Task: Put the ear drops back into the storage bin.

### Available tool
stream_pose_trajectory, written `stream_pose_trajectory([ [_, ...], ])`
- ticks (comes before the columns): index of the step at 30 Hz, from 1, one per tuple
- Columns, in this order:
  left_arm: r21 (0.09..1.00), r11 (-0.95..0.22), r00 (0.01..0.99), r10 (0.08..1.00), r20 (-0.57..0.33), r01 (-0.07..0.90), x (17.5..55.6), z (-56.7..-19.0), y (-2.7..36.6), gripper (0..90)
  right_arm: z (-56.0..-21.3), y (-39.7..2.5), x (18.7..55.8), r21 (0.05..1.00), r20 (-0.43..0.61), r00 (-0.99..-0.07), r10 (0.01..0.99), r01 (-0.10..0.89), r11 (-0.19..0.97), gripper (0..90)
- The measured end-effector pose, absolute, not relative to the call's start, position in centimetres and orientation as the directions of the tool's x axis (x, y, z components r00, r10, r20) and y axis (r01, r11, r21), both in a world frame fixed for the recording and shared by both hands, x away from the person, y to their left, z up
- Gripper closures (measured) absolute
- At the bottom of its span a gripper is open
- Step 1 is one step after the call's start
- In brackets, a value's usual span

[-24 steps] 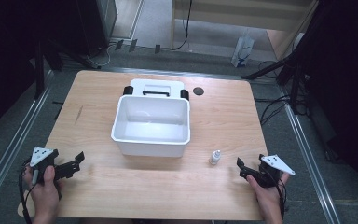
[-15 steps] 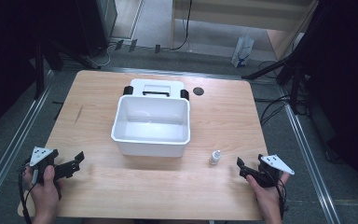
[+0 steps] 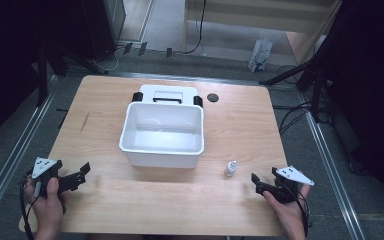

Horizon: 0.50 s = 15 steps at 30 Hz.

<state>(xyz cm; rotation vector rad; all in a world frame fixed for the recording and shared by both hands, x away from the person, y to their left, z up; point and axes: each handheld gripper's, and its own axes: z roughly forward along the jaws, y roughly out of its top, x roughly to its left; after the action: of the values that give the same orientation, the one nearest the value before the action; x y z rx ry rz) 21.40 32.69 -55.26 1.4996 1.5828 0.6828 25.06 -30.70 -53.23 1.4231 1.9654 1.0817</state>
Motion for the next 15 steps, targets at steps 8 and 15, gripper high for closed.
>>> stream_pose_trajectory([
  [8,0.839,0.136,0.059,0.979,-0.196,0.527,21.4,-55.3,32.7,0.5,-50.2,-27.9,26.0,0.718,-0.046,-0.457,0.888,0.603,0.347,15.8],
  [15,0.841,0.139,0.054,0.979,-0.196,0.523,21.5,-55.3,32.7,0.5,-48.3,-25.8,27.0,0.61,-0.107,-0.522,0.846,0.637,0.471,15.2],
])
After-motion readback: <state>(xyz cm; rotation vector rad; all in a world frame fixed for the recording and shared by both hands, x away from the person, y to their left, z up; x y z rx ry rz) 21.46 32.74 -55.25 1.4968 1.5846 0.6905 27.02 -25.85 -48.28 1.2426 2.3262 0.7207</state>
